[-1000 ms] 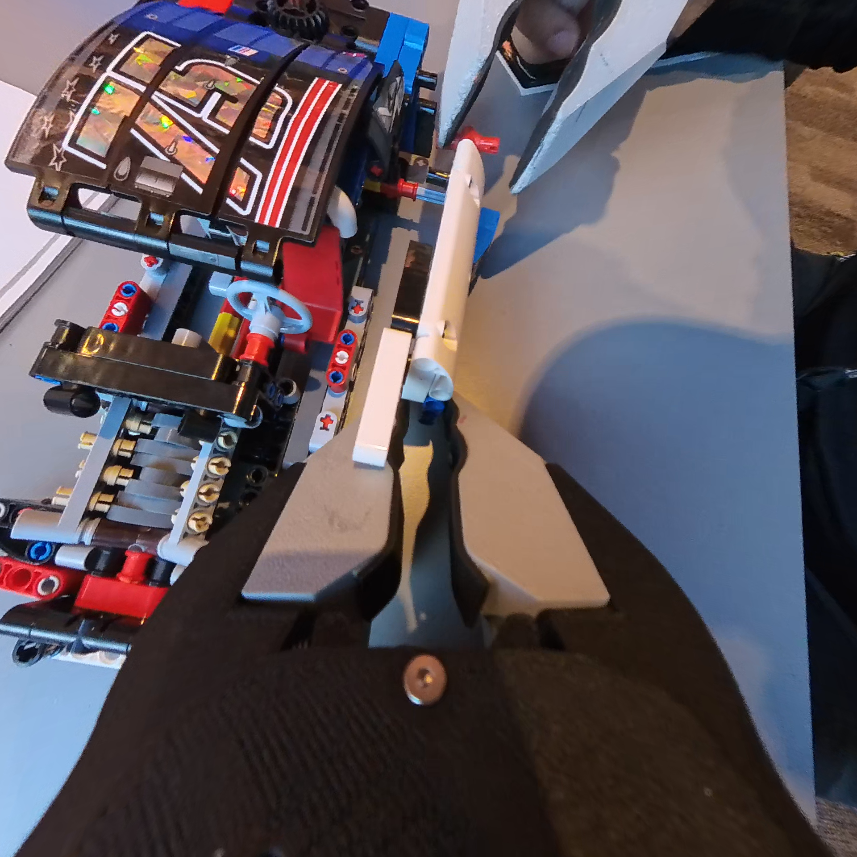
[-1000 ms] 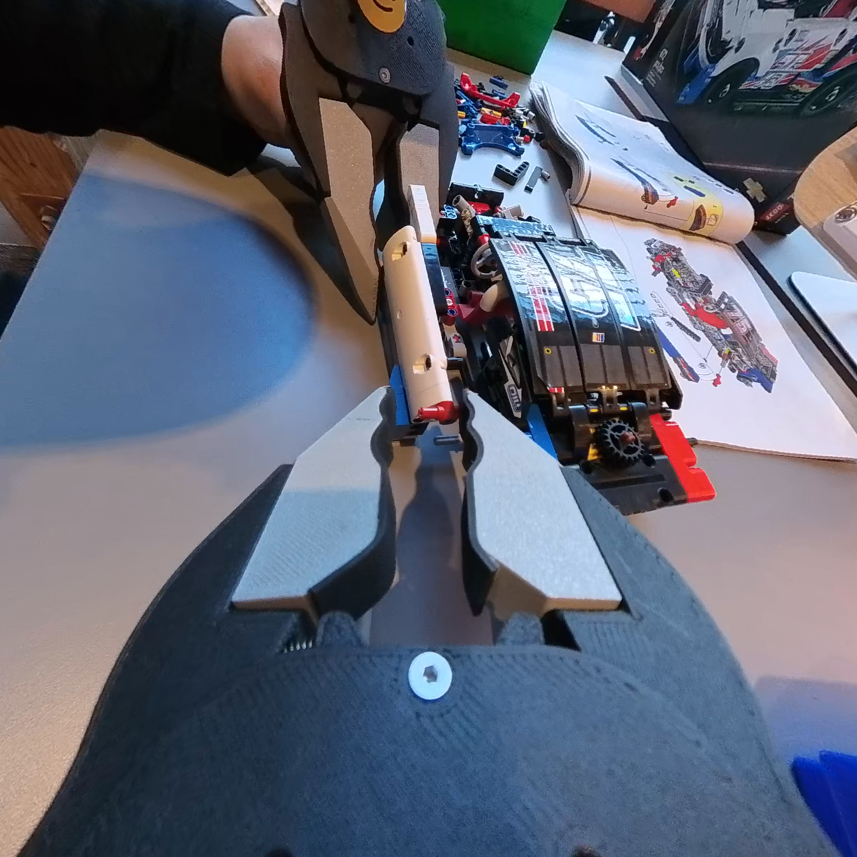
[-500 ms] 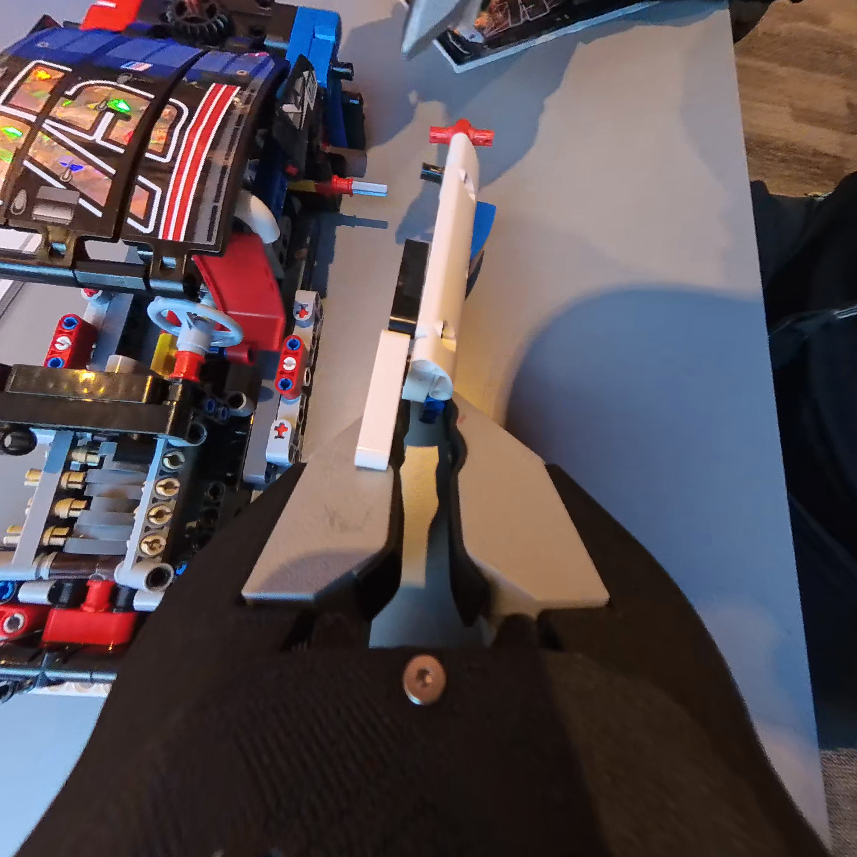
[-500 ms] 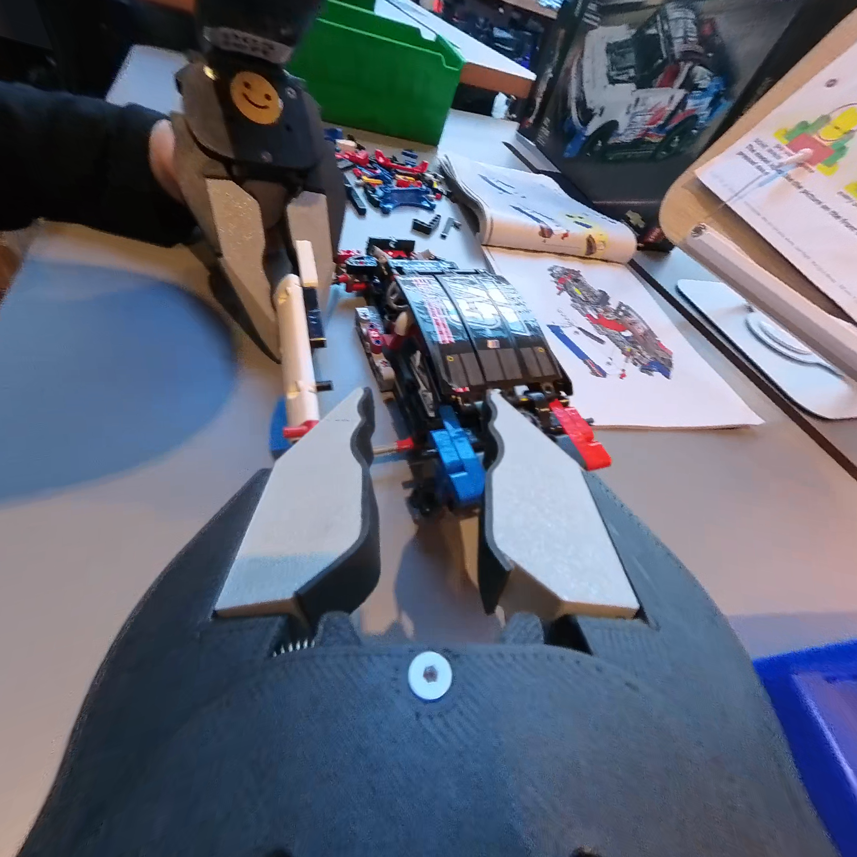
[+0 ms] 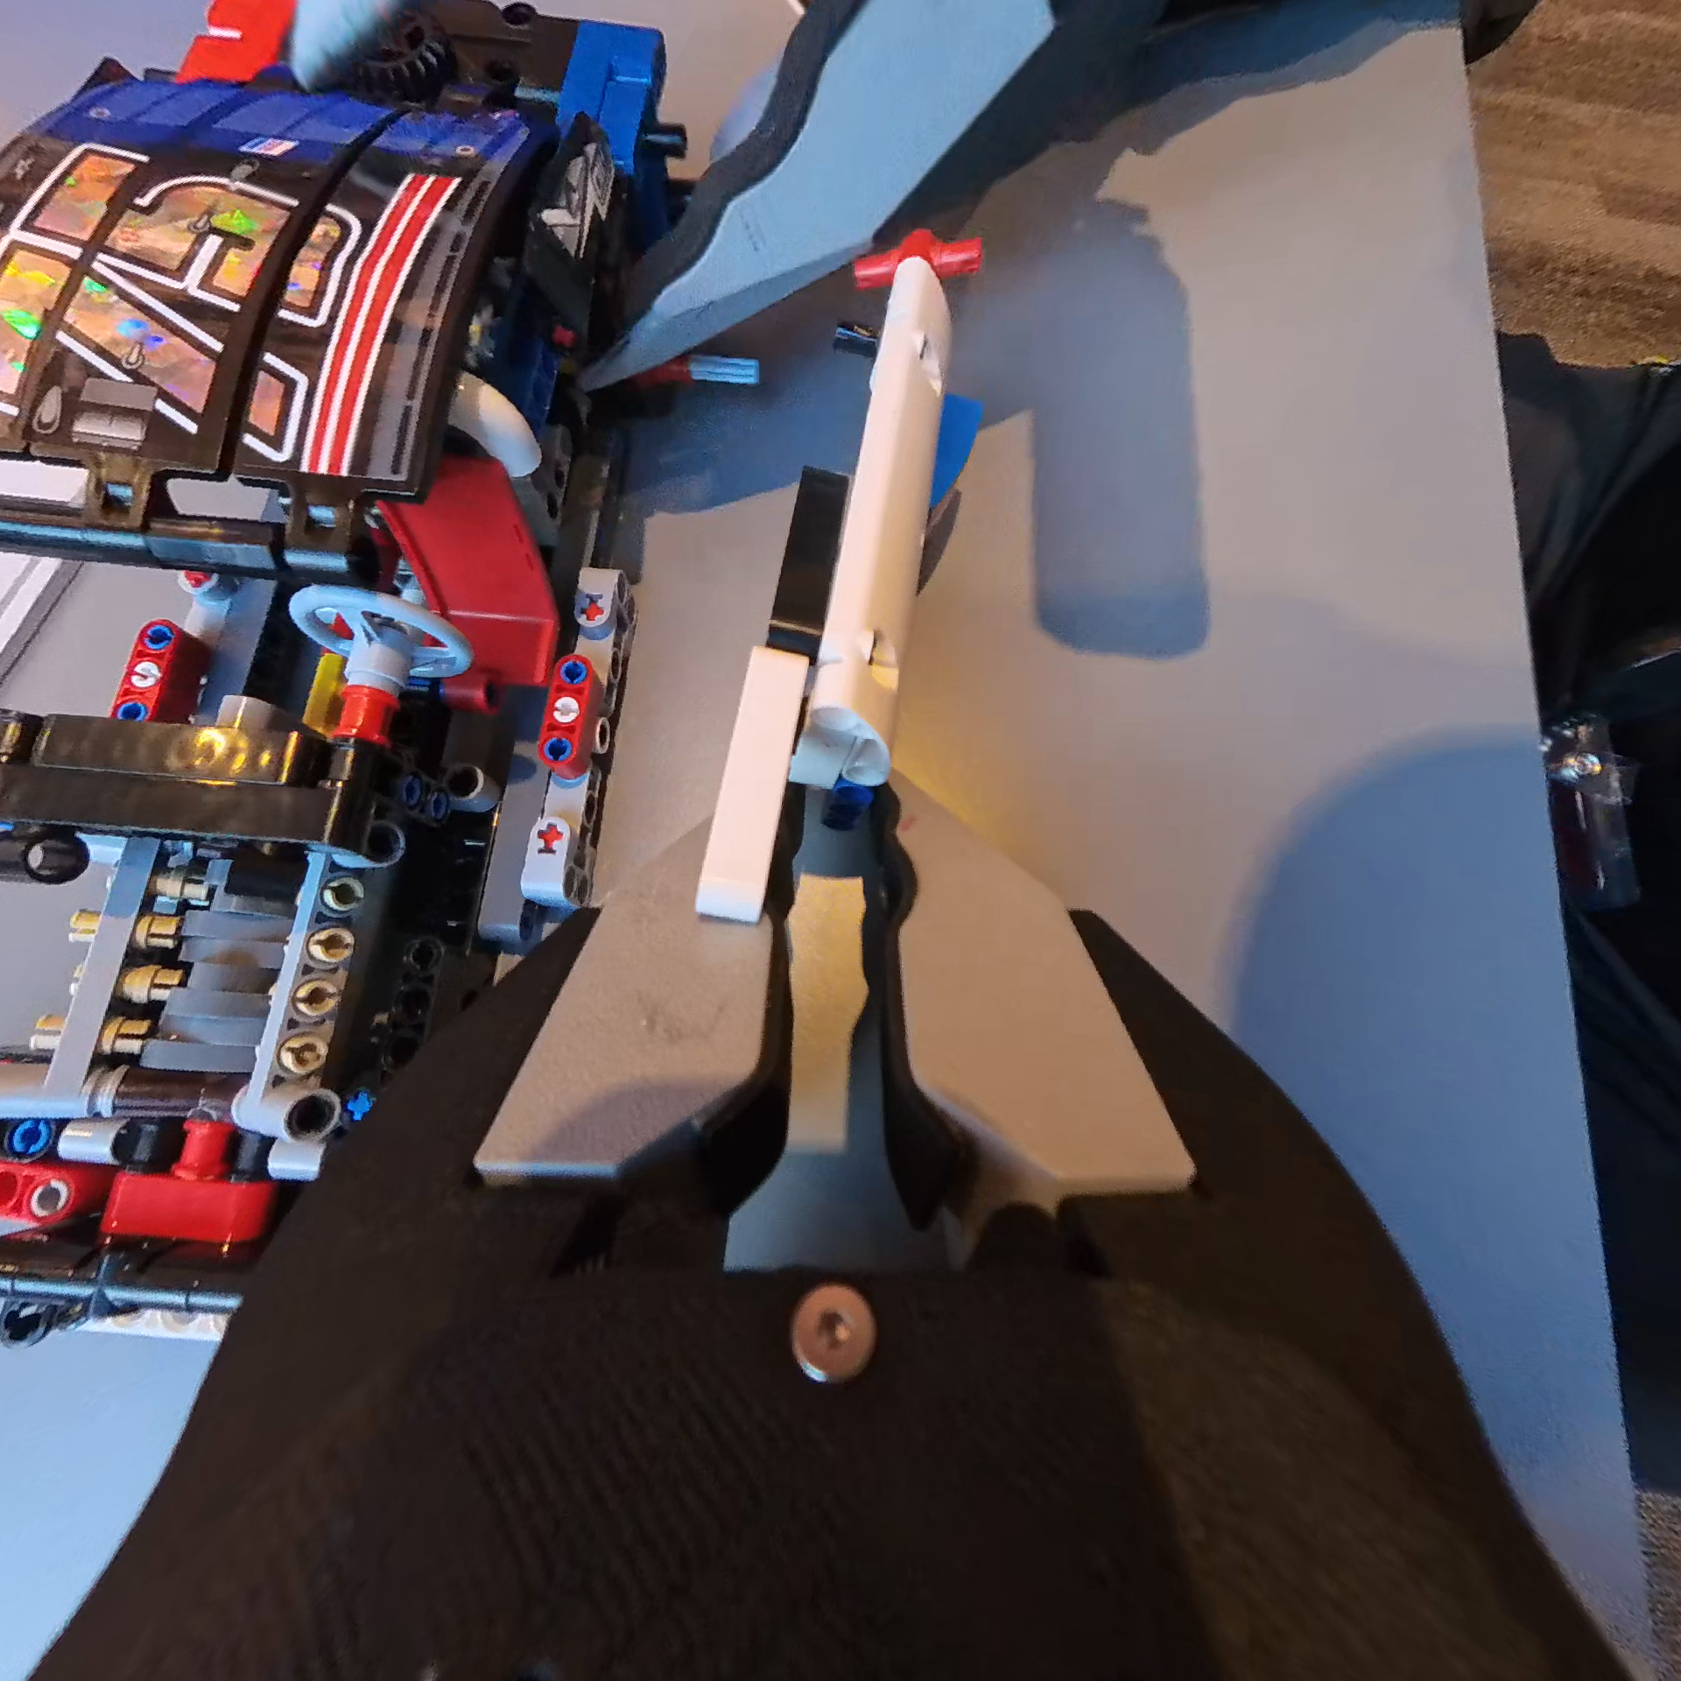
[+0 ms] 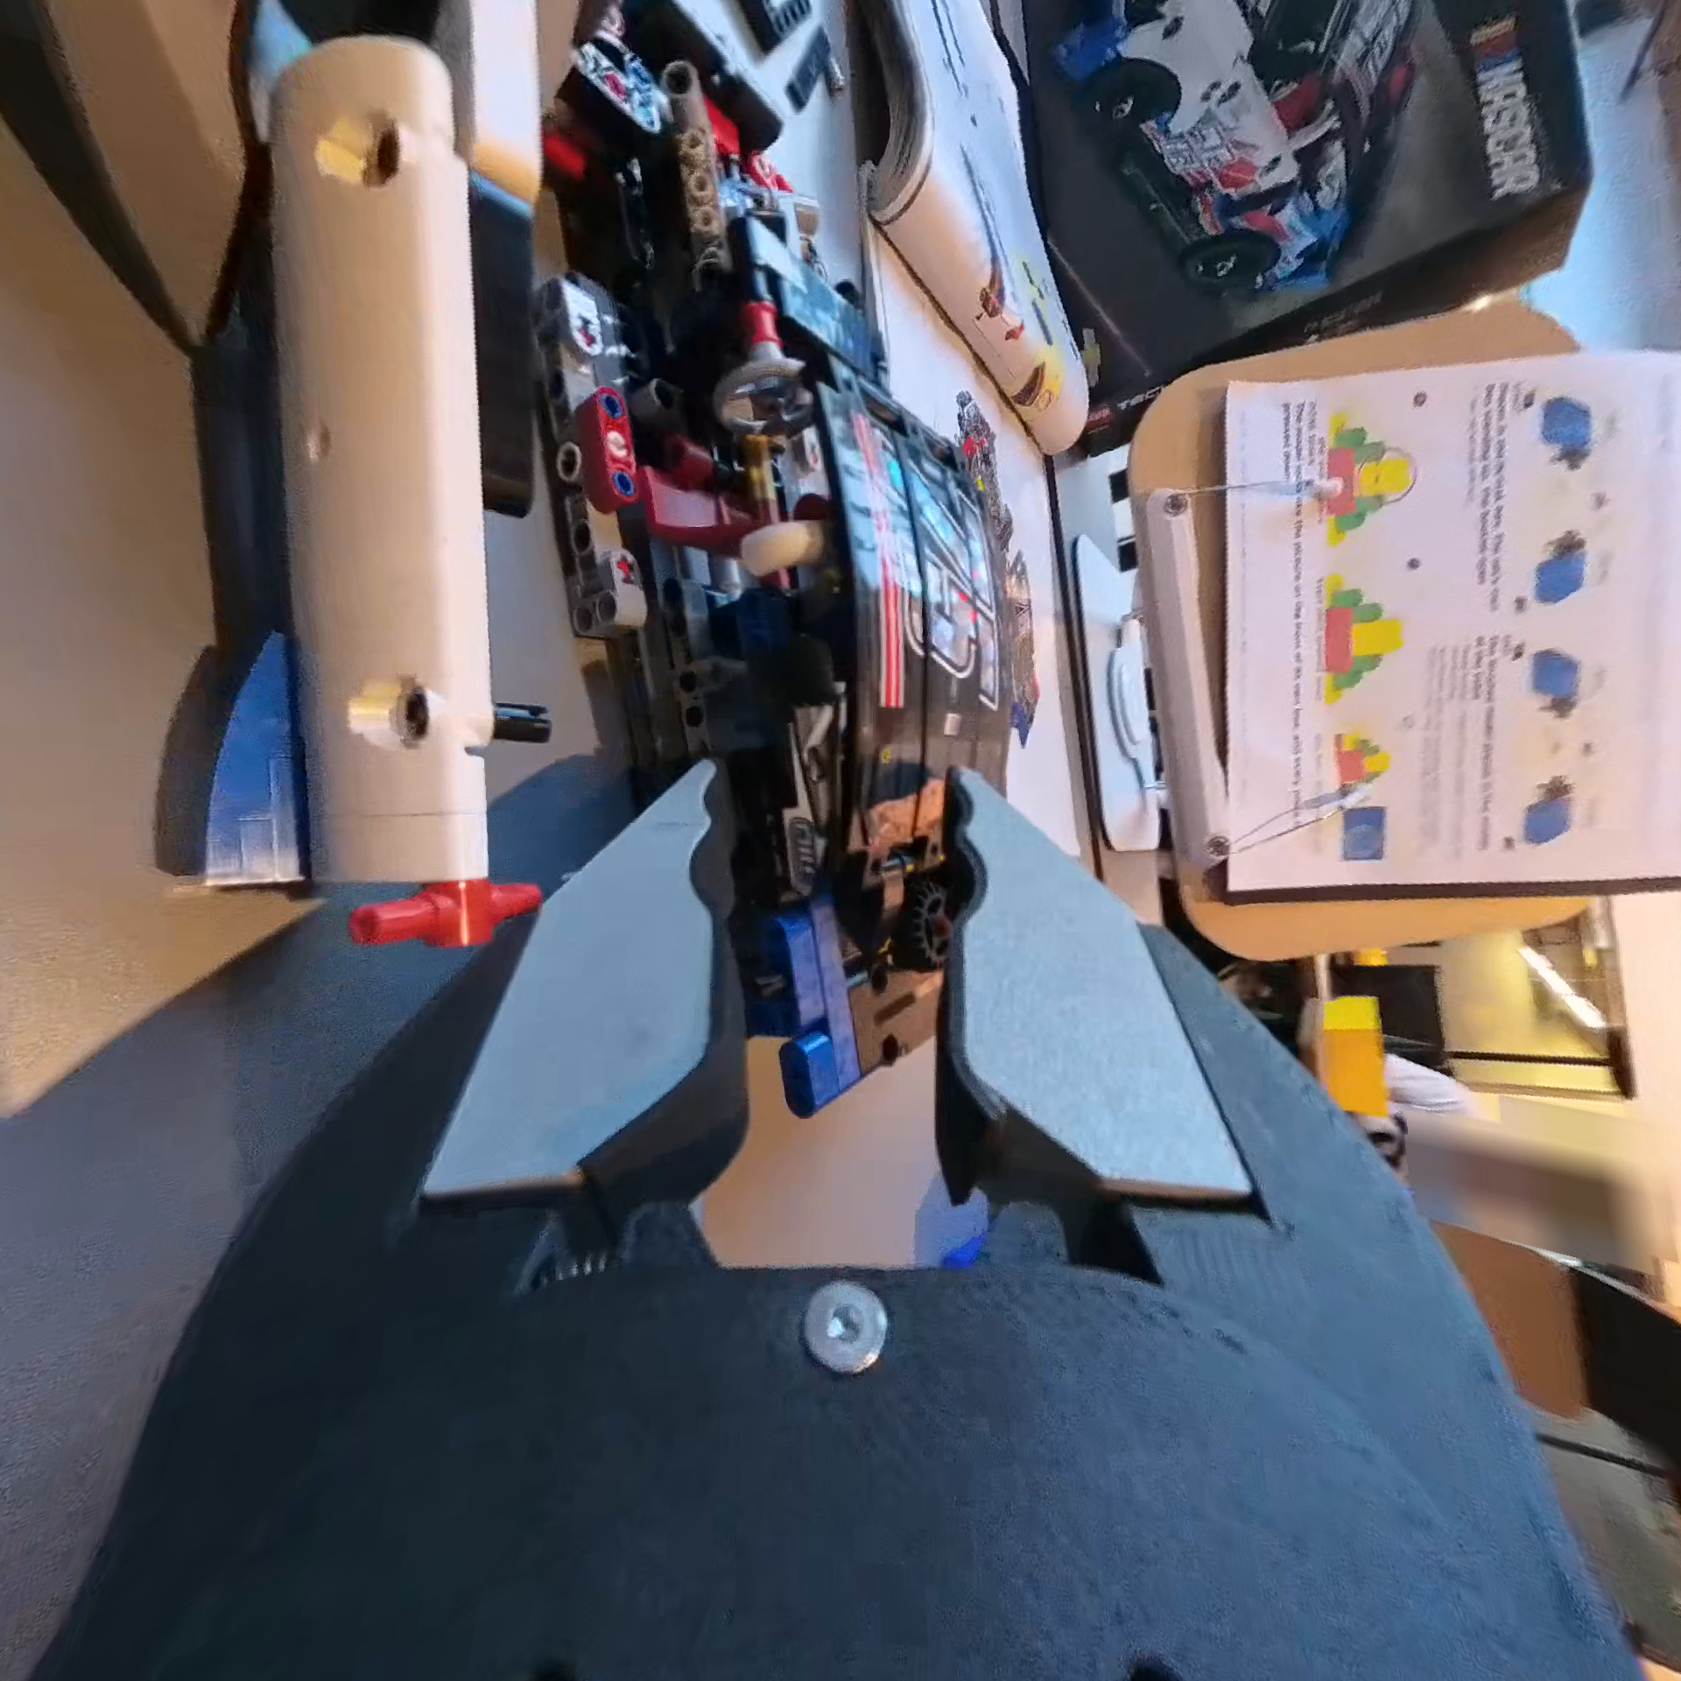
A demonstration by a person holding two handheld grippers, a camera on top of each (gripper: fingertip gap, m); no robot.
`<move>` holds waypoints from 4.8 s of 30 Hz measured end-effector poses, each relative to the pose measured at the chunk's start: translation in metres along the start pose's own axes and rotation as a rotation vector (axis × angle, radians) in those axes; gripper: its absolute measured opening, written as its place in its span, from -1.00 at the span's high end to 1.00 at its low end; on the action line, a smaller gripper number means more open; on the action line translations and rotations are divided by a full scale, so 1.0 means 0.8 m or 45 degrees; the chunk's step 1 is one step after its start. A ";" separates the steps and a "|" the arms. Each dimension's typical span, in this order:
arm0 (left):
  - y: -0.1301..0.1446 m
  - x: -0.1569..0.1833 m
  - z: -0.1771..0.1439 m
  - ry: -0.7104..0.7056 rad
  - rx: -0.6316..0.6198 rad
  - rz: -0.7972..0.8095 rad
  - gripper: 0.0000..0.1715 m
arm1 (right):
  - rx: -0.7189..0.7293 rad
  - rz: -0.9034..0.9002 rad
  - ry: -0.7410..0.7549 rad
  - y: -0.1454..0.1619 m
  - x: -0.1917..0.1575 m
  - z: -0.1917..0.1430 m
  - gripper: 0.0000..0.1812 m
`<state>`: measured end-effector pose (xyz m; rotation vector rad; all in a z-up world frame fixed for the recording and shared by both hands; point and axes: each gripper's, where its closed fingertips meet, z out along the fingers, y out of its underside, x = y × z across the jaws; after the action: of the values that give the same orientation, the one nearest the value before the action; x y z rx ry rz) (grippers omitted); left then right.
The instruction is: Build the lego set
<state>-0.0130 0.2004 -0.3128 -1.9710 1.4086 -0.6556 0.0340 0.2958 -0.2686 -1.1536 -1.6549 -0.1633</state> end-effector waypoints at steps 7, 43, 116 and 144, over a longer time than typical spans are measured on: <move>0.001 0.001 0.000 -0.018 -0.010 0.035 0.93 | -0.039 -0.065 -0.016 0.003 0.011 0.007 0.63; 0.002 0.017 -0.001 0.058 -0.010 0.045 0.95 | -0.416 0.496 -1.120 0.029 0.070 -0.031 0.71; -0.001 0.030 0.000 0.180 -0.002 0.004 0.94 | -0.012 1.057 -1.724 0.000 0.036 -0.020 0.84; 0.000 0.031 0.000 0.167 -0.004 0.023 0.94 | 0.129 1.177 -1.250 0.023 0.083 -0.016 0.70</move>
<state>-0.0051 0.1771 -0.3117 -1.9455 1.5037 -0.7878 0.0580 0.3372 -0.2174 -1.9522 -1.6604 1.2219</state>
